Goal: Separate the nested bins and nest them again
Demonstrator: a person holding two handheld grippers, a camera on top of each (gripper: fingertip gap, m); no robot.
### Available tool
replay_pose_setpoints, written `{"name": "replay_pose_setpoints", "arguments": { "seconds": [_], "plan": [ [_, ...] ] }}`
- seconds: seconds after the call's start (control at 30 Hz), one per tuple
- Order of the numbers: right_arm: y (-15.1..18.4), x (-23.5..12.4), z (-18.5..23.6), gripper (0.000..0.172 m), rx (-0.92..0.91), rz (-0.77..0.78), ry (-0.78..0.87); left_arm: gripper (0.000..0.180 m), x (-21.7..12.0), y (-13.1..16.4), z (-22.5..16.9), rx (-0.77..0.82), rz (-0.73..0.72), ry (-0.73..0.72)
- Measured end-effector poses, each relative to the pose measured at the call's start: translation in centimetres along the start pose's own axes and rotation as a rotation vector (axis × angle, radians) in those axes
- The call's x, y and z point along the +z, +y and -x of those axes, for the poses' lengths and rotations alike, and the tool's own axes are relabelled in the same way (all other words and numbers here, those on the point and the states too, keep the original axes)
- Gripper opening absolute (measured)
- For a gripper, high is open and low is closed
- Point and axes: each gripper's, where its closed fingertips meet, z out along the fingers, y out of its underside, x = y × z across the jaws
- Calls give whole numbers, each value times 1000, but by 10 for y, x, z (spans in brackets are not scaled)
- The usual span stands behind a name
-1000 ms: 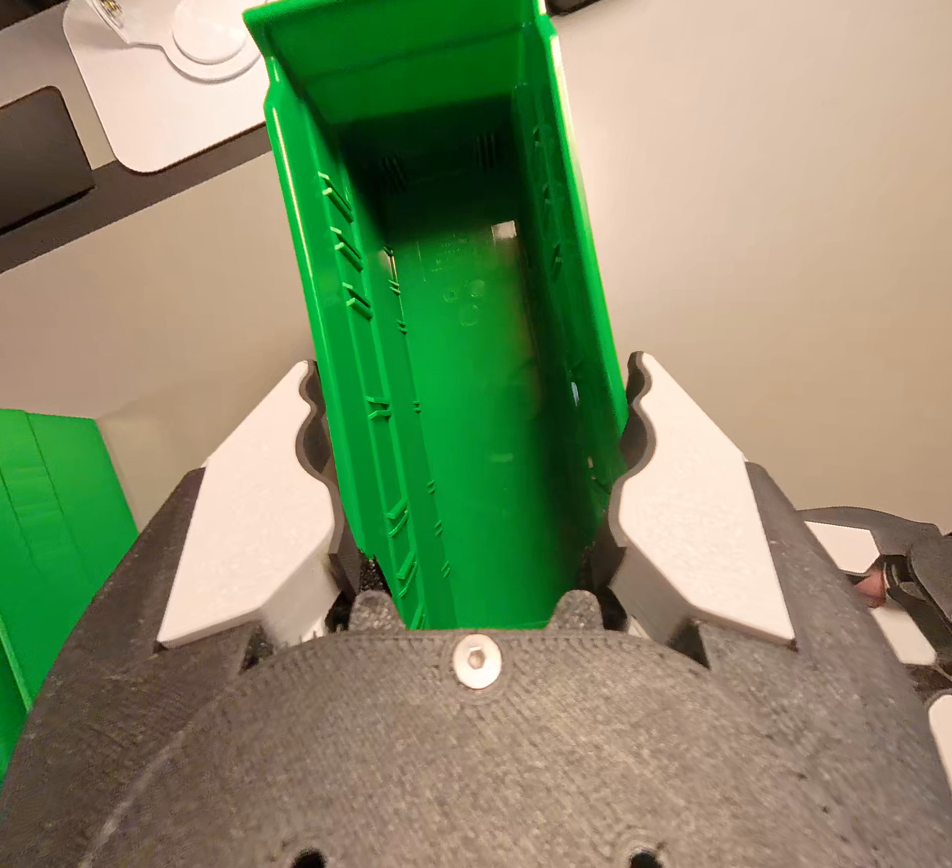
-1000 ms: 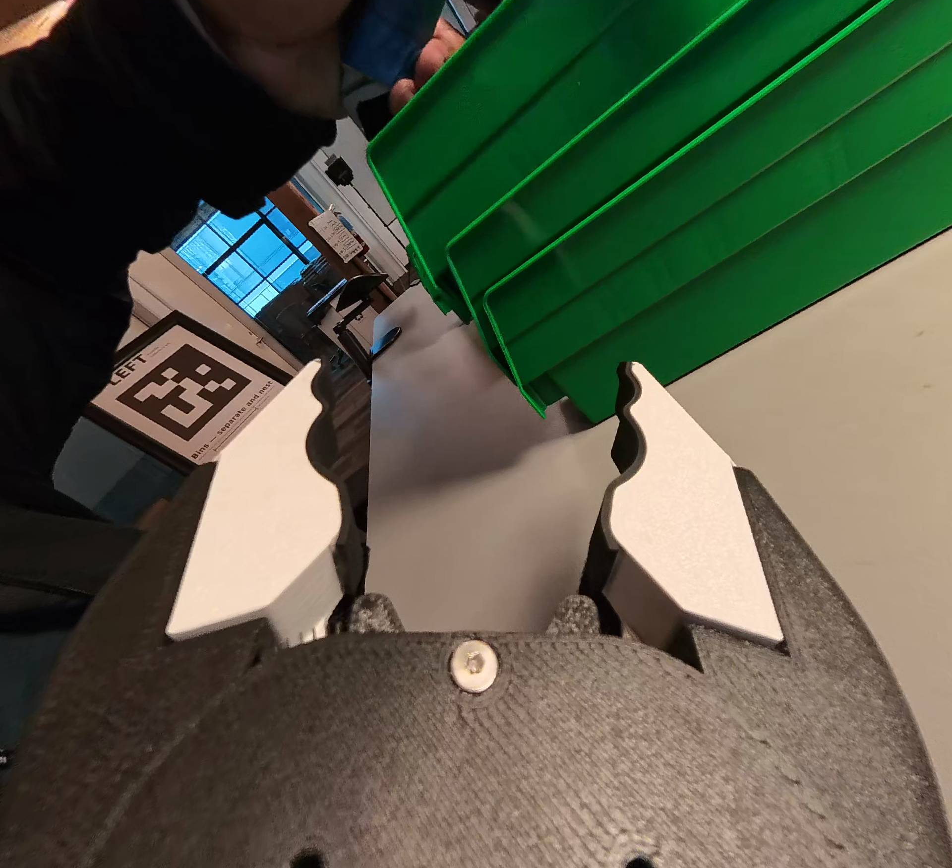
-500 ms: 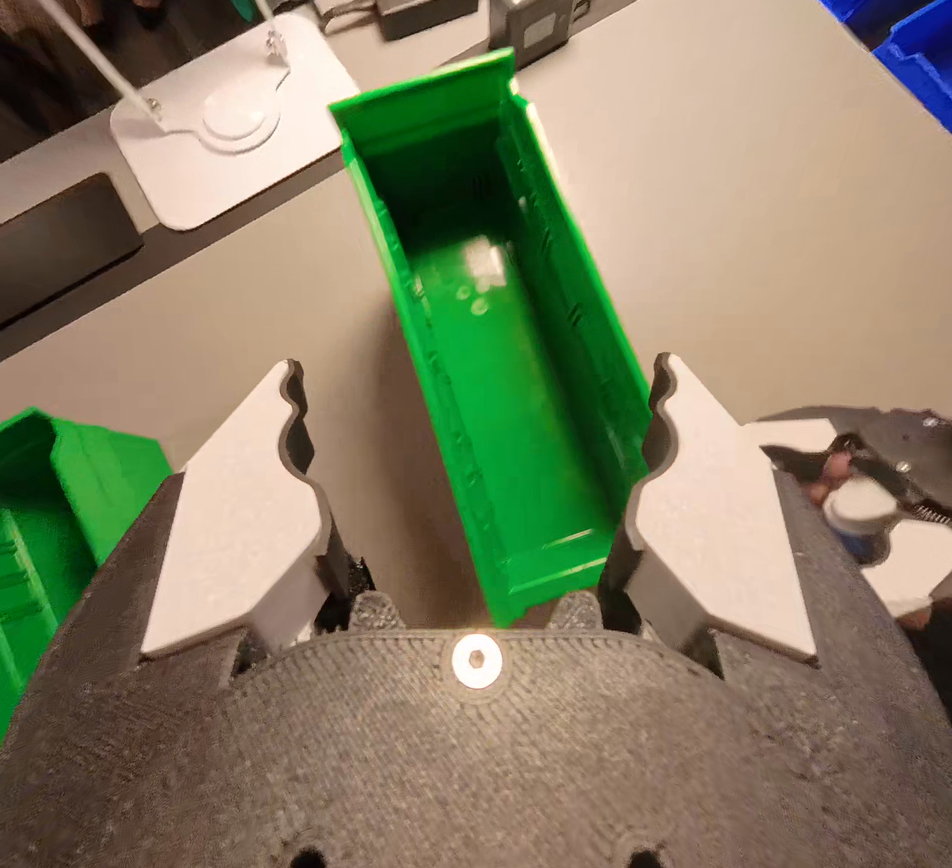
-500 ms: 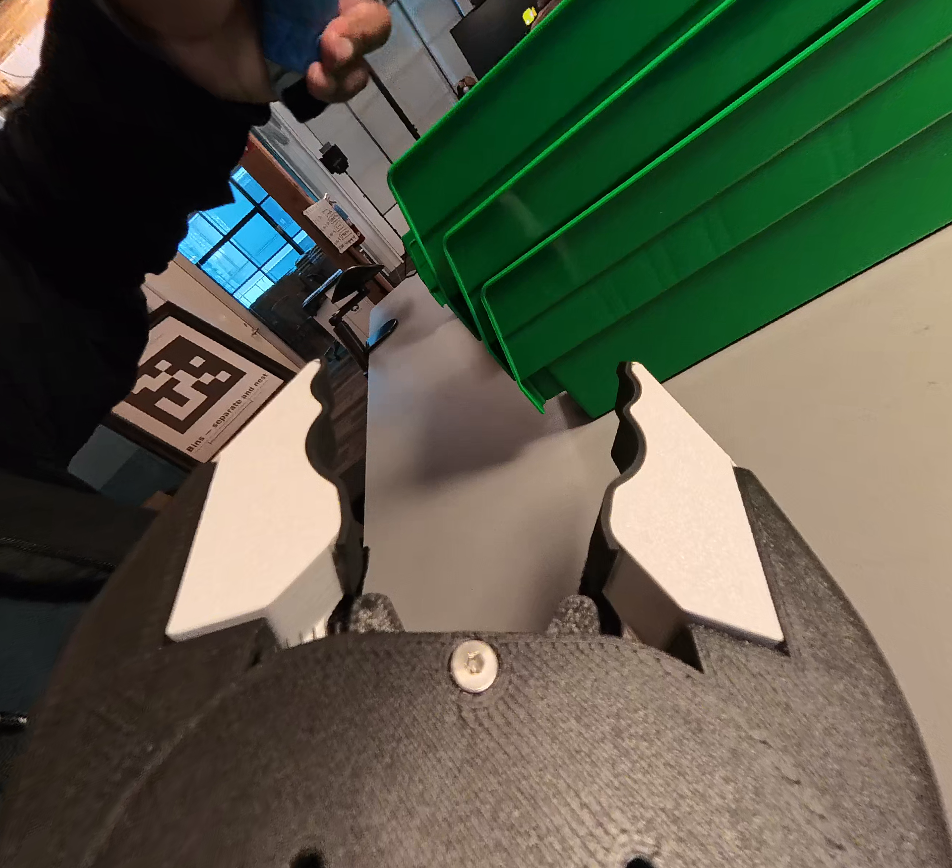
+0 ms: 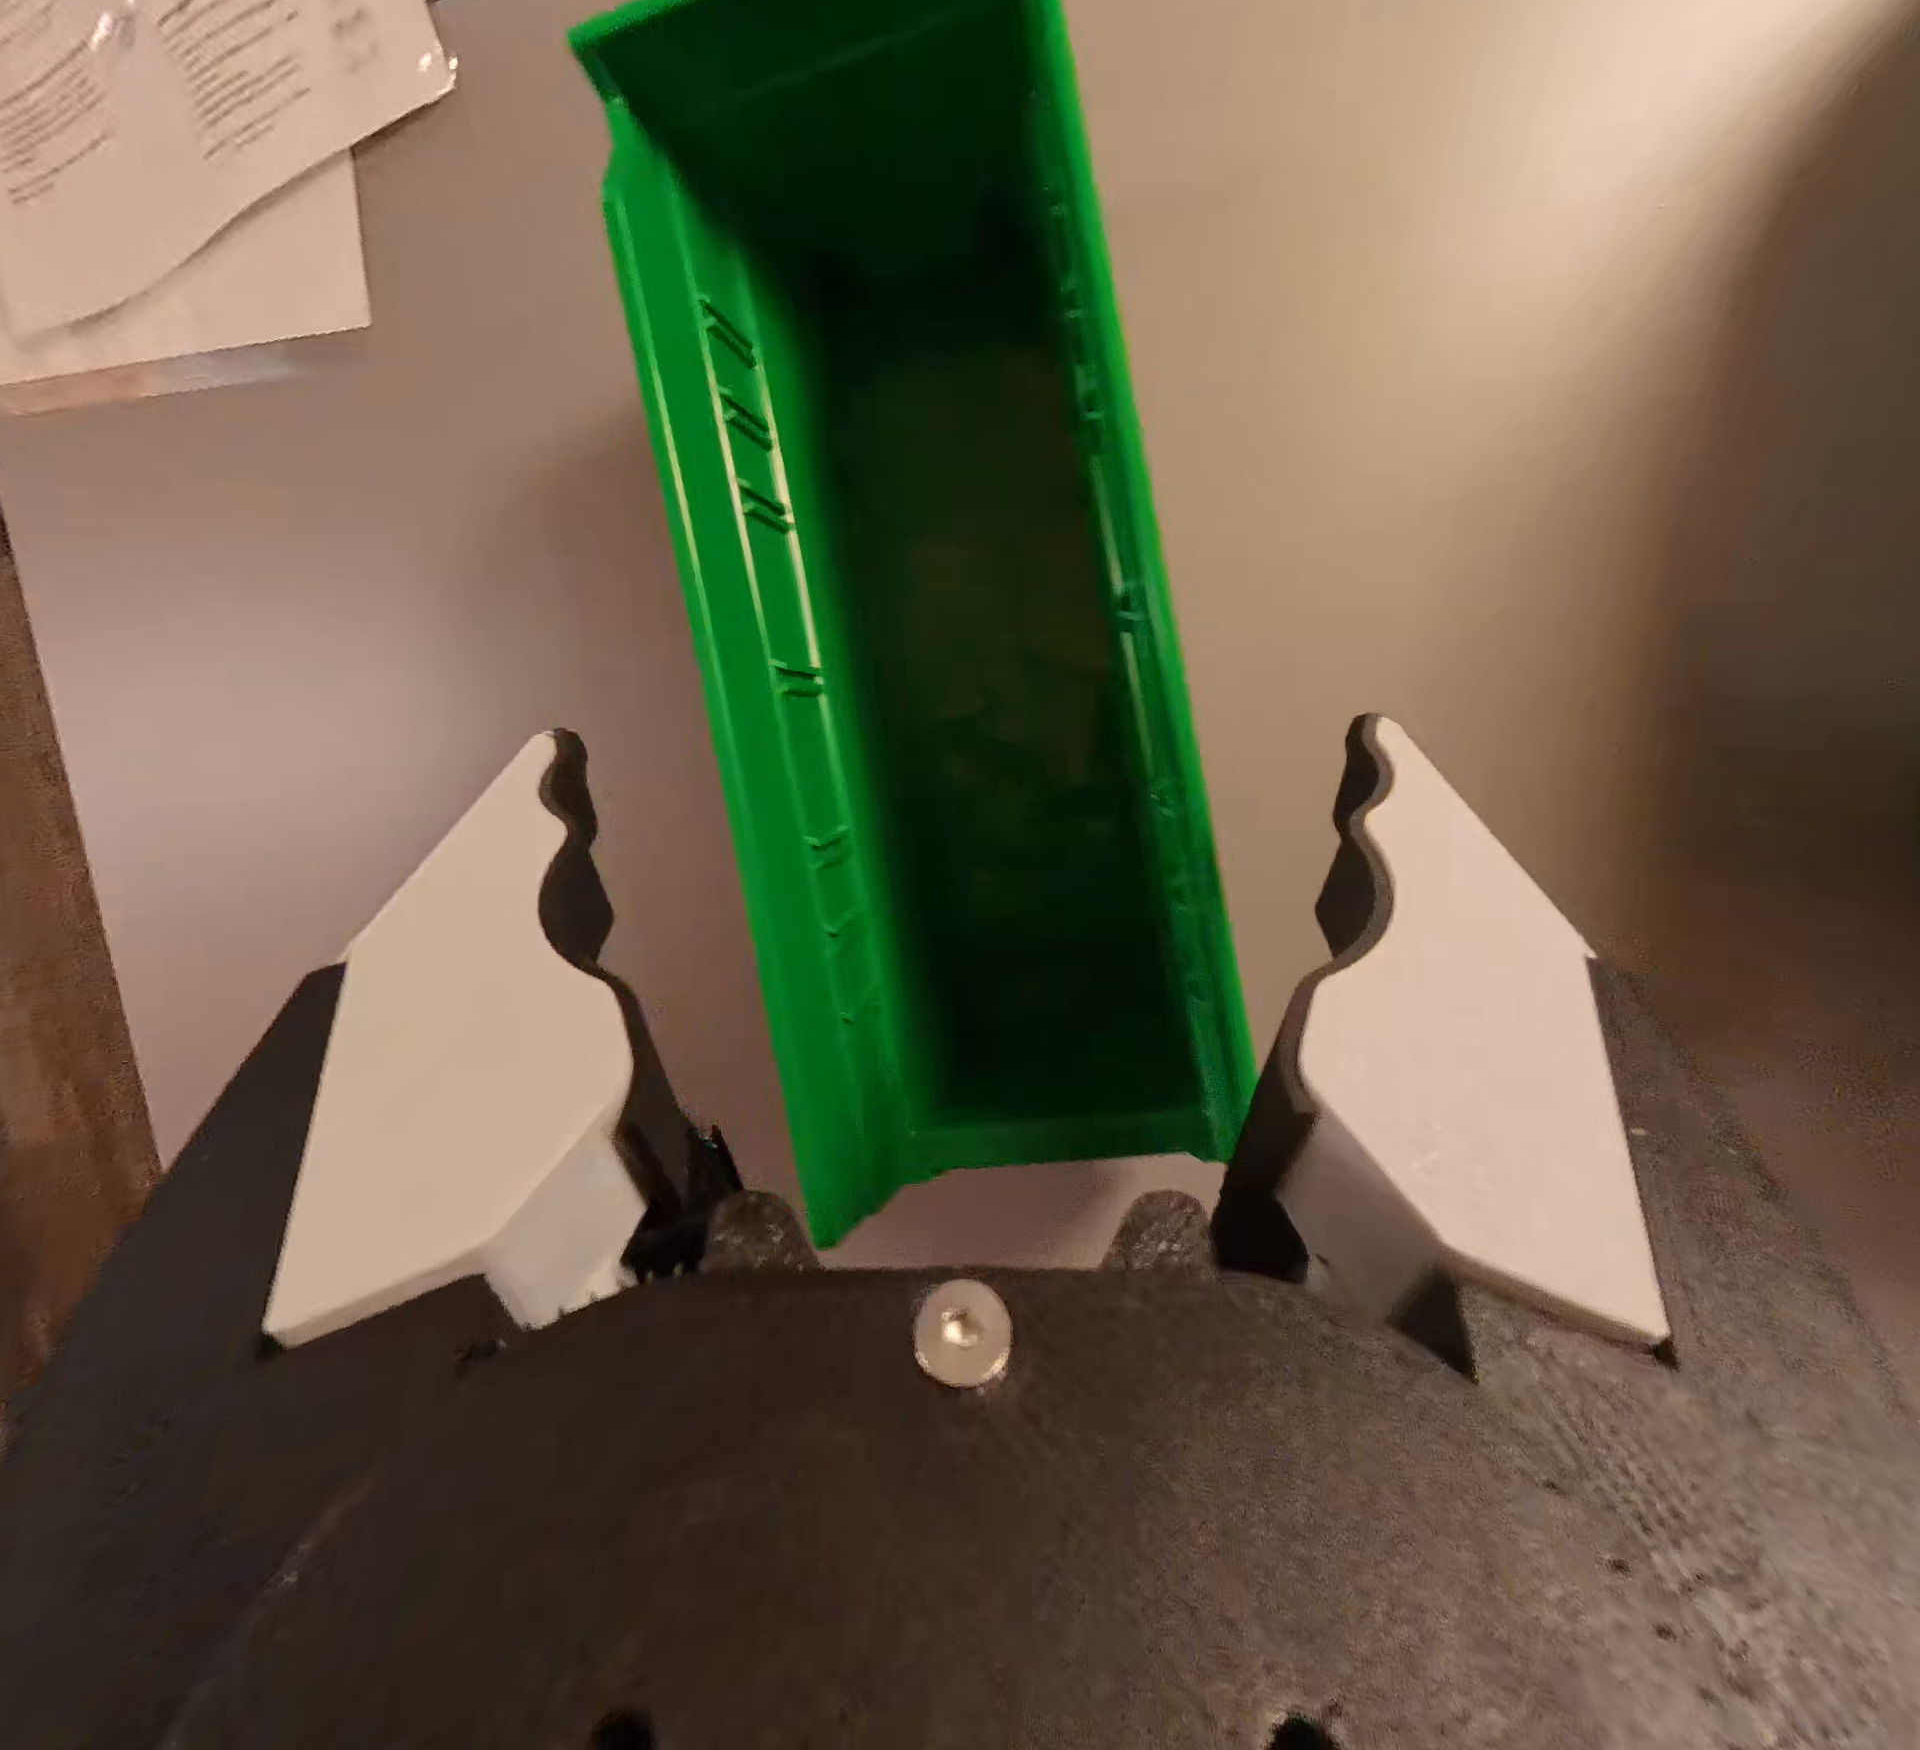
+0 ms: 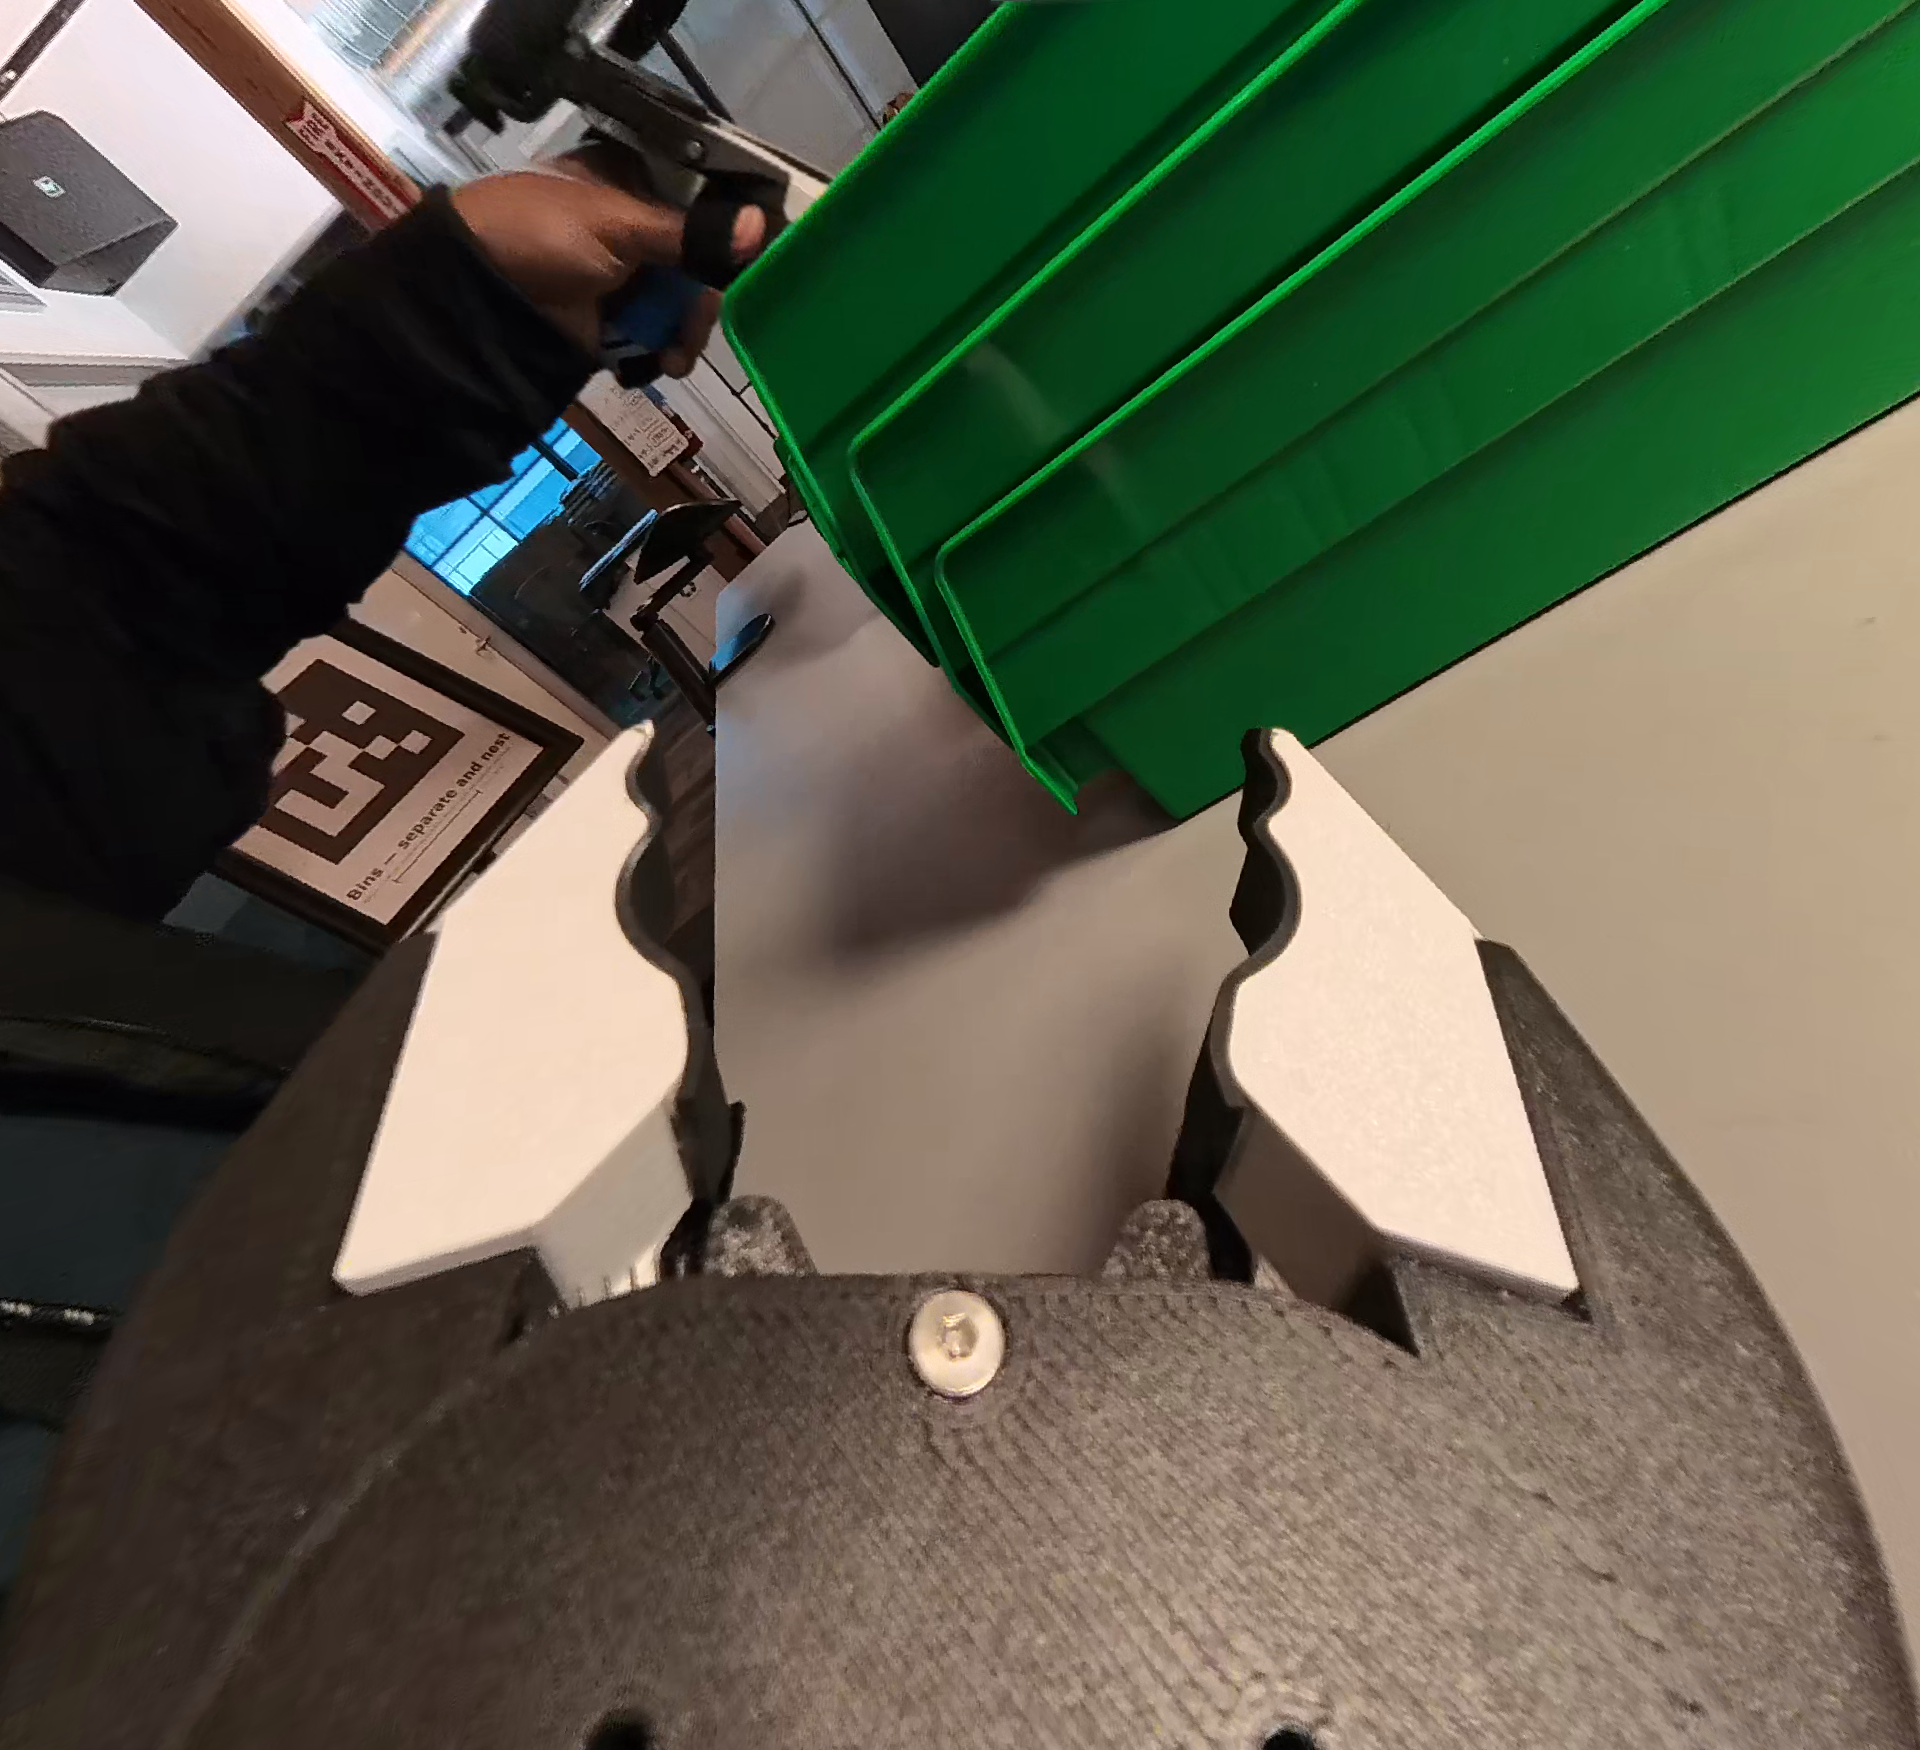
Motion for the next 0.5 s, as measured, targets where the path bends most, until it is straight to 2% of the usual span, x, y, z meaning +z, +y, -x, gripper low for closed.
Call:
{"name": "replay_pose_setpoints", "arguments": {
  "seconds": [0.17, 0.37, 0.5],
  "plan": [
    [-2, -2, 0, 109, 0, -16, 0, 141, 24, -2, 14, -31, 44, -14],
    [0, -1, 2, 109, -2, -5, -8, 141, 45, 4, 12, -117, 104, 58],
    [0, 0, 2, 109, -4, -1, -12, 141, 49, 4, 5, -70, 124, 55]
  ]
}}
